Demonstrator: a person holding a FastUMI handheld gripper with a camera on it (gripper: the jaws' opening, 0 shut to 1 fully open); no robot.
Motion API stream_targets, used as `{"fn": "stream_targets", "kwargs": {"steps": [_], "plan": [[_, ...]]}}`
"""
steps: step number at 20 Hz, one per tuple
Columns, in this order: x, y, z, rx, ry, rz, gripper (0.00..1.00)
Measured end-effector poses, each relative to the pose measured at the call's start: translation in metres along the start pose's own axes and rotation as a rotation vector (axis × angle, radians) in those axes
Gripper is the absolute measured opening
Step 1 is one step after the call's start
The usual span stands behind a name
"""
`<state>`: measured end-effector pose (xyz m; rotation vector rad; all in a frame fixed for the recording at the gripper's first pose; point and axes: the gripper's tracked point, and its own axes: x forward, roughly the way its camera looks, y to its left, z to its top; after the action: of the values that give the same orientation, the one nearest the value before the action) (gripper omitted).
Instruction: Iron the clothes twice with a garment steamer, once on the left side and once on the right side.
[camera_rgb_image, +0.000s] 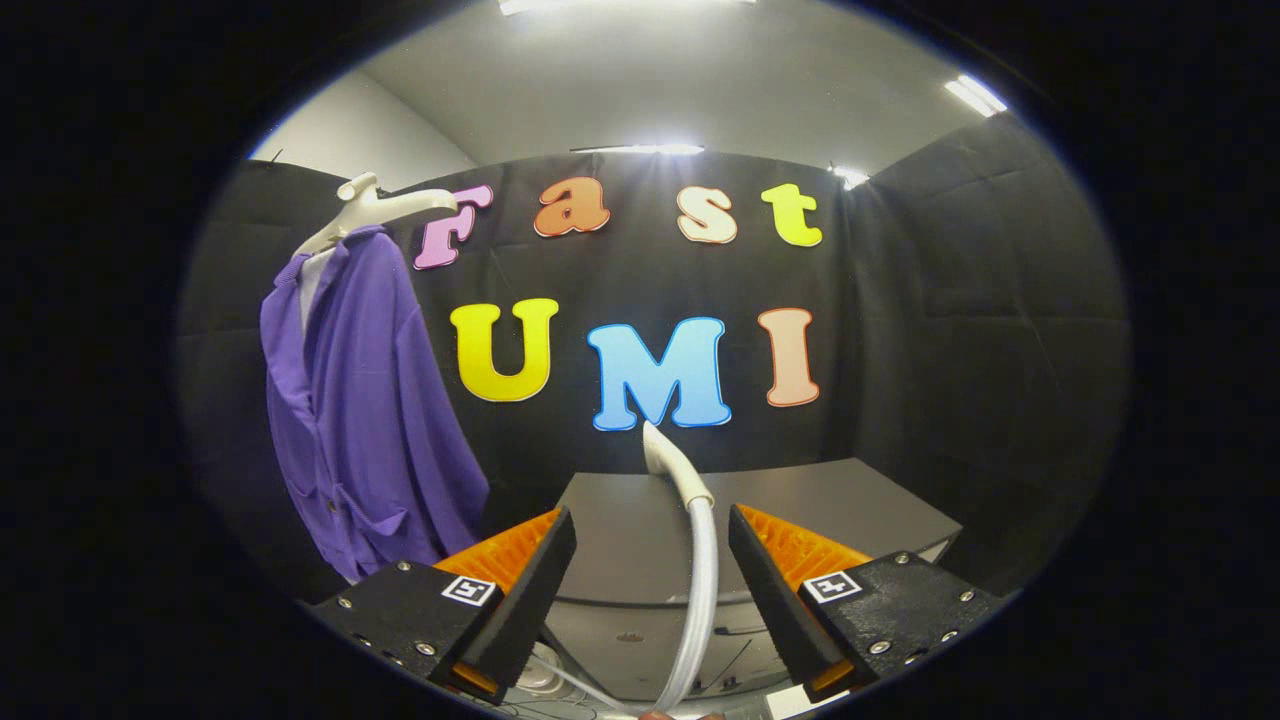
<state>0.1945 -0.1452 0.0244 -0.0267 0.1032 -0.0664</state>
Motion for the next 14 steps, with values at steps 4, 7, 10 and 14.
{"fn": "stream_targets", "kwargs": {"steps": [4, 7, 10, 14], "plan": [[0.059, -0.03, 0.013, 0.065, 0.025, 0.036, 0.95], [0.105, -0.054, 0.02, 0.115, 0.039, 0.031, 0.95], [0.14, -0.065, 0.018, 0.152, 0.061, 0.043, 0.95], [0.179, -0.068, -0.004, 0.271, 0.166, 0.094, 0.95]]}}
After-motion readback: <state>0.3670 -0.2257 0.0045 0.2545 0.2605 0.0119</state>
